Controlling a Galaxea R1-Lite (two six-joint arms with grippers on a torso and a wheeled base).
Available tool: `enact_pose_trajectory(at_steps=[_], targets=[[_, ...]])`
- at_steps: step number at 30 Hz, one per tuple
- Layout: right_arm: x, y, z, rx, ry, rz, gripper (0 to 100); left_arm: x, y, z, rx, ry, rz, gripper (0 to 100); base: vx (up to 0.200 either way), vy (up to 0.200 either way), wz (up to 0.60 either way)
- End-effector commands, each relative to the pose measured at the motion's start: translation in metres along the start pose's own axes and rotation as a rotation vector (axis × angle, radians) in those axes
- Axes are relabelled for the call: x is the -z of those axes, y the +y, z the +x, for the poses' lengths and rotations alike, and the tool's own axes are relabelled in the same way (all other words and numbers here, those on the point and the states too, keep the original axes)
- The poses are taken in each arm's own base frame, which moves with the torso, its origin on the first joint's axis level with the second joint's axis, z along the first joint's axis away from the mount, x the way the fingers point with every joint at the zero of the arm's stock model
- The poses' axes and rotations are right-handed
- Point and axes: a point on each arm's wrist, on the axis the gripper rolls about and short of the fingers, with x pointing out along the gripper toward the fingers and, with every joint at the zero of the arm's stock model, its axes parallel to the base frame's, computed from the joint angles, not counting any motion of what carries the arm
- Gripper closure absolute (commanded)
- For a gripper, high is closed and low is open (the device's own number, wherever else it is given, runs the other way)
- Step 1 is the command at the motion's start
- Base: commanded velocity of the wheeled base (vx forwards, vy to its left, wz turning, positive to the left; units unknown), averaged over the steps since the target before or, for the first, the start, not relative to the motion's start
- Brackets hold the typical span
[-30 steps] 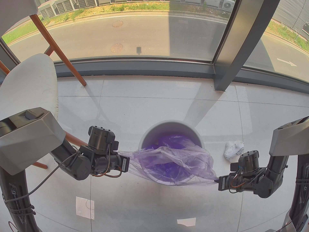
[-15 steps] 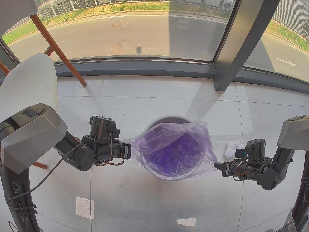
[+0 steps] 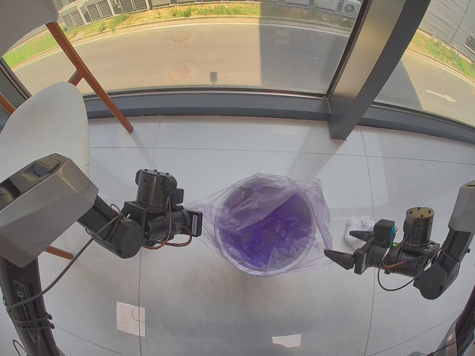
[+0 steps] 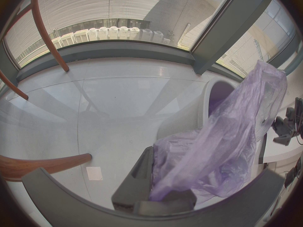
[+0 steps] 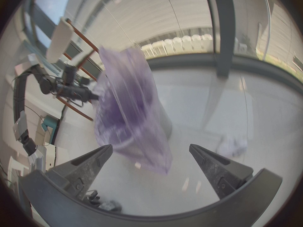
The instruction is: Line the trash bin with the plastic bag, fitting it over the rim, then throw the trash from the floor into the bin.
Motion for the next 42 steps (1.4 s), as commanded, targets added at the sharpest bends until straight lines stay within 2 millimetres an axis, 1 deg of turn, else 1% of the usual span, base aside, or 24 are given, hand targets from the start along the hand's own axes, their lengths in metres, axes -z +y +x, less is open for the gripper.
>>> enact_pose_trajectory(at_steps=[1, 3, 5, 12, 16, 22, 23, 25, 28, 32, 37, 39, 42], targets=[[-0.022, -0.010, 0.012, -0.072, -0.173, -0.125, 0, -0.011, -0.001, -0.004, 0.005, -0.039, 0.001, 100, 0.000, 0.000, 0.00], [-0.027, -0.013, 0.020, -0.087, -0.216, -0.179, 0, -0.012, -0.002, -0.004, 0.004, -0.040, 0.004, 100, 0.000, 0.000, 0.00], [-0.029, -0.012, 0.023, -0.095, -0.230, -0.194, 0, -0.012, -0.002, -0.003, 0.004, -0.040, 0.004, 100, 0.000, 0.000, 0.00], [-0.053, -0.003, 0.043, -0.143, -0.327, -0.255, 0, -0.012, -0.004, -0.003, 0.009, -0.043, 0.006, 100, 0.000, 0.000, 0.00], [-0.061, 0.001, 0.048, -0.160, -0.359, -0.274, 0, -0.013, -0.004, -0.003, 0.009, -0.043, 0.007, 100, 0.000, 0.000, 0.00], [-0.065, 0.003, 0.051, -0.194, -0.376, -0.286, 0, -0.016, -0.004, -0.001, 0.010, -0.055, 0.008, 100, 0.000, 0.000, 0.00], [-0.066, 0.002, 0.052, -0.191, -0.381, -0.287, 100, -0.018, -0.004, 0.000, 0.011, -0.061, 0.008, 100, 0.000, 0.000, 0.00], [-0.070, 0.000, 0.054, -0.186, -0.395, -0.291, 100, -0.020, -0.005, 0.000, 0.011, -0.069, 0.008, 100, 0.000, 0.000, 0.00], [-0.070, -0.001, 0.056, -0.186, -0.396, -0.292, 100, -0.020, -0.004, 0.000, 0.010, -0.071, 0.007, 100, 0.000, 0.000, 0.00], [-0.070, -0.012, 0.061, -0.160, -0.400, -0.284, 100, -0.022, -0.003, -0.001, 0.007, -0.077, 0.007, 100, 0.000, 0.000, 0.00], [-0.077, -0.027, 0.064, -0.130, -0.422, -0.273, 100, -0.026, -0.002, -0.002, 0.005, -0.091, 0.005, 100, 0.000, 0.000, 0.00], [-0.070, -0.035, 0.071, -0.127, -0.399, -0.213, 100, -0.029, 0.000, -0.001, 0.002, -0.099, -0.001, 100, 0.000, 0.000, 0.00], [-0.068, -0.038, 0.075, -0.139, -0.394, -0.133, 100, -0.032, 0.006, 0.000, -0.009, -0.110, -0.008, 100, 0.000, 0.000, 0.00]])
